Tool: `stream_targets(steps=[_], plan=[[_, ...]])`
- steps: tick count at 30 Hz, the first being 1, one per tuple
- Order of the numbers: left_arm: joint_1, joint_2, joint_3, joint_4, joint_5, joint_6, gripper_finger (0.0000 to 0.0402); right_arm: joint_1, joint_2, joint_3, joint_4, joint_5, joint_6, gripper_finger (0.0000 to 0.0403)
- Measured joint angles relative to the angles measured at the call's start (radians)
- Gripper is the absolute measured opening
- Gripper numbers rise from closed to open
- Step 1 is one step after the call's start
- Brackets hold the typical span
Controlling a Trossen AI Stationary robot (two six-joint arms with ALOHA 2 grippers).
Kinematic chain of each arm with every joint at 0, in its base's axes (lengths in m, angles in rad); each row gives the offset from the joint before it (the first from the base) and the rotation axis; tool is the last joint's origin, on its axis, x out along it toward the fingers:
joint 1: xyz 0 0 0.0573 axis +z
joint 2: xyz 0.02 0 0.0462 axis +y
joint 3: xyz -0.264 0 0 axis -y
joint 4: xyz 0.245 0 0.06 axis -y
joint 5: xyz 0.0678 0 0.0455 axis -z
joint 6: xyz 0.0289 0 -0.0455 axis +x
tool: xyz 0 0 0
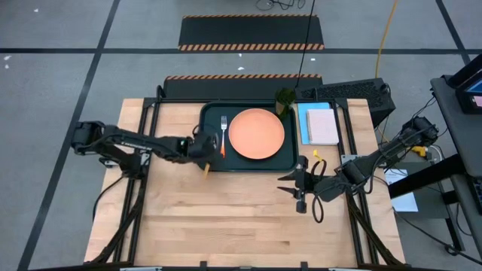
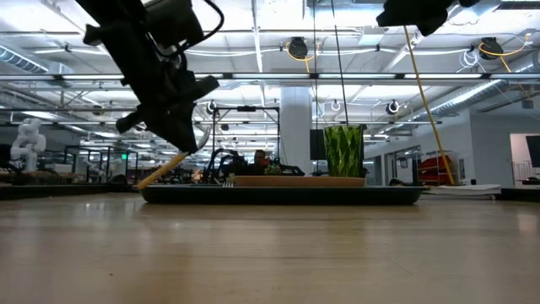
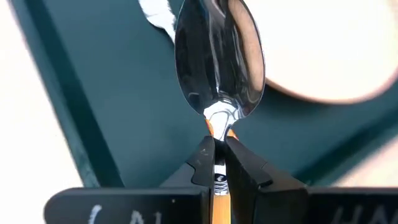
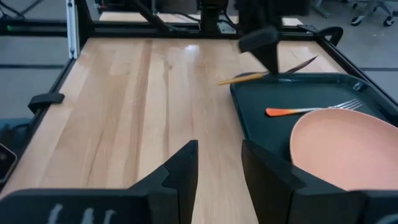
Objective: Pick and place plate/cup/fork/spoon on tray
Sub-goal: Put the orange spoon on the black serving tray to the left of the orange fork
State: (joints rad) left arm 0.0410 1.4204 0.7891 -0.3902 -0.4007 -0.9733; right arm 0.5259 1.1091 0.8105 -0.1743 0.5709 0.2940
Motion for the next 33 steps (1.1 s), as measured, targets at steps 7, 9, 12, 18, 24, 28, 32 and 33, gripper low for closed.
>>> stream_targets(steps=[7, 9, 12, 18, 24, 28, 32, 33], plan=[[0.145, 0.0, 0.0, 0.0, 0.039, -0.003, 0.0026, 0.0, 0.0, -0.009, -0.033, 0.001, 0.0, 0.0118], [0.179, 0.0, 0.0, 0.0, 0.044, -0.003, 0.0026, 0.0, -0.001, -0.029, -0.027, 0.002, -0.002, 0.0118], [0.222, 0.0, 0.0, 0.014, 0.052, -0.007, 0.0026, -0.002, 0.0, -0.058, -0.017, 0.006, -0.023, 0.0118], [0.276, 0.014, 0.002, 0.06, 0.06, 0.004, 0.0026, -0.031, 0.0, -0.096, -0.011, 0.008, -0.126, 0.0118], [0.304, 0.076, 0.002, 0.087, 0.069, 0.005, 0.0026, -0.071, 0.0, -0.097, 0.045, 0.008, -0.278, 0.0118], [0.328, 0.113, 0.002, 0.16, 0.076, 0.007, 0.0026, -0.094, 0.0, -0.097, 0.079, 0.008, -0.362, 0.0118], [0.366, 0.15, 0.002, 0.178, 0.14, 0.002, 0.0026, -0.115, 0.0, -0.097, 0.09, 0.008, -0.423, 0.0118], [0.375, 0.159, 0.002, 0.18, 0.15, 0.002, 0.0026, -0.12, 0.0, -0.097, 0.089, 0.008, -0.437, 0.0118]])
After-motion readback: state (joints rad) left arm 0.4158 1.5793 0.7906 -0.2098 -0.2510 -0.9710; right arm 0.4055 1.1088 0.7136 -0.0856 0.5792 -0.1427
